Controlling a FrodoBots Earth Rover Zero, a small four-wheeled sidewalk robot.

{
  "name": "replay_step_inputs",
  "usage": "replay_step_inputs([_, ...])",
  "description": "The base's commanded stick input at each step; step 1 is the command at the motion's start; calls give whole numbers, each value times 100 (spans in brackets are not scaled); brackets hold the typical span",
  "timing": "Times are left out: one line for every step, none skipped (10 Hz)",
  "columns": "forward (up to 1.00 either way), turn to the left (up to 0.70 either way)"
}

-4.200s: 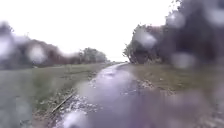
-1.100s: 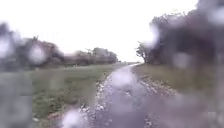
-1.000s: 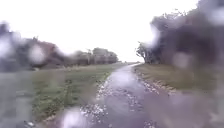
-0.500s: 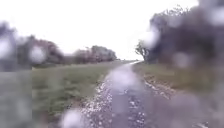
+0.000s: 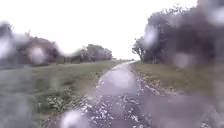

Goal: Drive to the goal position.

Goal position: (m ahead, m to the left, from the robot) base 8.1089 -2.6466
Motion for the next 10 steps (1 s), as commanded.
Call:
replay_step_inputs([100,-40])
replay_step_inputs([100,0])
replay_step_inputs([100,0])
replay_step_inputs([100,0])
replay_step_inputs([100,0])
replay_step_inputs([100,0])
replay_step_inputs([100,0])
replay_step_inputs([100,0])
replay_step_inputs([100,0])
replay_step_inputs([100,0])
